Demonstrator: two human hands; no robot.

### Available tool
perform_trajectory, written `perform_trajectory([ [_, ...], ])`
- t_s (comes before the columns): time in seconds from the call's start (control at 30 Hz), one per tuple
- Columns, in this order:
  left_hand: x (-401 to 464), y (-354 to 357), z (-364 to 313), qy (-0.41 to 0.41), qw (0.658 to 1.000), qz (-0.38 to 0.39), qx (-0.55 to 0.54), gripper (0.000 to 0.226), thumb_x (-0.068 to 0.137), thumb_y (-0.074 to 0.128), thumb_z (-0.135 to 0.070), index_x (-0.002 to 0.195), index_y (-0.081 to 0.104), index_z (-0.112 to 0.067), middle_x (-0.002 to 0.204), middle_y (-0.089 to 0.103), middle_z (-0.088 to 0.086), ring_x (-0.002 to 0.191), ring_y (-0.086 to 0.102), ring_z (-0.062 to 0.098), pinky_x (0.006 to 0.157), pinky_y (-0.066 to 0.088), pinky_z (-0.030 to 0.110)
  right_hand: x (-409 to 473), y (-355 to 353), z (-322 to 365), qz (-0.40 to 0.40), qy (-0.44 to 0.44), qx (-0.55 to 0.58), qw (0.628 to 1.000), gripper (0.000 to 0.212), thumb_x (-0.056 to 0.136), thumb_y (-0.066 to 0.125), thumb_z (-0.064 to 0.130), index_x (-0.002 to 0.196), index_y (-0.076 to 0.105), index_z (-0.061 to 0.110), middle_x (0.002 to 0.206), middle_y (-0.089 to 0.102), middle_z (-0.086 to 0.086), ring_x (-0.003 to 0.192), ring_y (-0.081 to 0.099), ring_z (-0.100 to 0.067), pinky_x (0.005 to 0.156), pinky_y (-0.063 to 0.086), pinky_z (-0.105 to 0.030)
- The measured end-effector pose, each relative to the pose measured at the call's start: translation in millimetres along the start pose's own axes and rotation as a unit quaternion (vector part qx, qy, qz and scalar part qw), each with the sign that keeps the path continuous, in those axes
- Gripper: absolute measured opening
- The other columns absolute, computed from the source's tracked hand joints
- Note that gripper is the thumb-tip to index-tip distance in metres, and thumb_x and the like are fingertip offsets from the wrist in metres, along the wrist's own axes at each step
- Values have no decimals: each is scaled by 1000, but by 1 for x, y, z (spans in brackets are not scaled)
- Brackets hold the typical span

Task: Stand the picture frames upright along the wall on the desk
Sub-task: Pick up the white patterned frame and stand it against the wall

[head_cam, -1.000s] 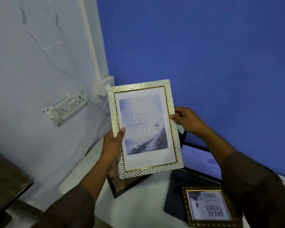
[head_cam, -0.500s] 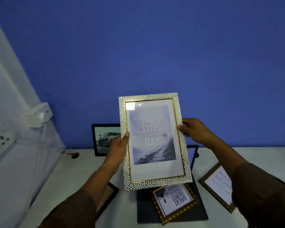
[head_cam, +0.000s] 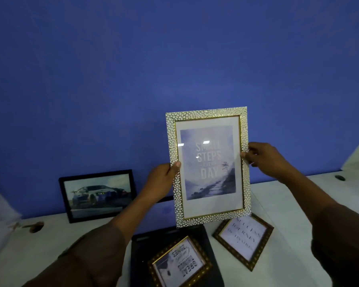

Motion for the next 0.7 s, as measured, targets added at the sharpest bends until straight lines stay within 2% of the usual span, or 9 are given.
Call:
perform_trajectory([
  [0.13, 31, 43, -36, 15, 1000, -3, 3, 54, 103, 45, -50, 64, 49, -12, 58, 58, 3, 53, 60, 16, 64, 52, 34, 31, -42, -50, -11, 4, -21, 1000, 24, 96, 67, 31, 95, 69, 7, 88, 73, -14, 81, 70, -31, 79, 60, -48],
  [0.2, 48, 70, -57, 18, 1000, -11, 0, 53, 103, 48, -48, 69, 54, -7, 59, 62, 3, 49, 62, 8, 63, 55, 32, 49, -67, -76, -23, -3, -45, 999, 31, 95, 68, 33, 88, 66, 3, 82, 69, -20, 67, 60, -26, 65, 50, -36],
  [0.27, 65, 91, -68, 18, 1000, -16, -3, 55, 101, 53, -48, 75, 61, 1, 62, 69, 10, 48, 65, 4, 67, 58, 34, 64, -84, -93, -31, -11, -58, 998, 32, 95, 68, 31, 85, 63, 2, 76, 65, -19, 61, 50, -20, 58, 38, -31],
  [0.33, 81, 114, -75, 16, 1000, -16, 1, 52, 98, 59, -46, 79, 65, 2, 66, 73, 13, 56, 72, 11, 71, 62, 40, 78, -96, -115, -37, -14, -57, 998, 26, 96, 68, 28, 86, 64, 4, 77, 67, -14, 66, 55, -21, 60, 39, -30],
  [0.47, 110, 154, -71, -5, 1000, -10, 21, 48, 95, 65, -44, 75, 66, -1, 68, 75, 7, 68, 76, 14, 73, 62, 44, 104, -99, -156, -31, -5, -19, 999, 7, 94, 70, 18, 97, 68, 12, 85, 69, 2, 89, 65, -21, 74, 44, -29],
  [0.53, 122, 168, -62, -26, 999, -13, 28, 49, 93, 65, -48, 69, 63, -5, 66, 72, 6, 74, 77, 21, 73, 60, 44, 114, -93, -172, -27, -1, -10, 1000, 15, 93, 71, 16, 108, 71, 11, 95, 71, 1, 93, 64, -18, 76, 42, -26],
  [0.6, 134, 183, -52, -48, 998, -17, 40, 57, 89, 62, -58, 70, 63, -4, 66, 71, 11, 70, 73, 25, 67, 59, 42, 128, -83, -191, -28, 12, -17, 999, 17, 94, 70, 17, 110, 71, 10, 100, 73, -5, 96, 67, -22, 75, 40, -26],
  [0.67, 143, 198, -42, -64, 997, -18, 46, 54, 91, 65, -50, 59, 52, -9, 54, 57, 7, 53, 58, 19, 53, 44, 32, 143, -69, -211, -26, 37, -21, 999, 20, 94, 71, 22, 111, 71, 11, 106, 76, -9, 101, 70, -27, 73, 40, -27],
  [0.7, 144, 203, -38, -74, 996, -20, 46, 51, 93, 67, -43, 56, 48, -13, 51, 52, 3, 50, 51, 14, 52, 36, 30, 147, -61, -218, -25, 49, -25, 998, 22, 93, 71, 24, 112, 70, 13, 108, 76, -9, 102, 71, -28, 73, 40, -27],
])
Point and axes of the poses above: each hand's wrist, its own x-axis towards the middle knuckle, its own y-axis out of the palm, z = x × y, the point moved 4 cm from there along x, towards the middle knuckle
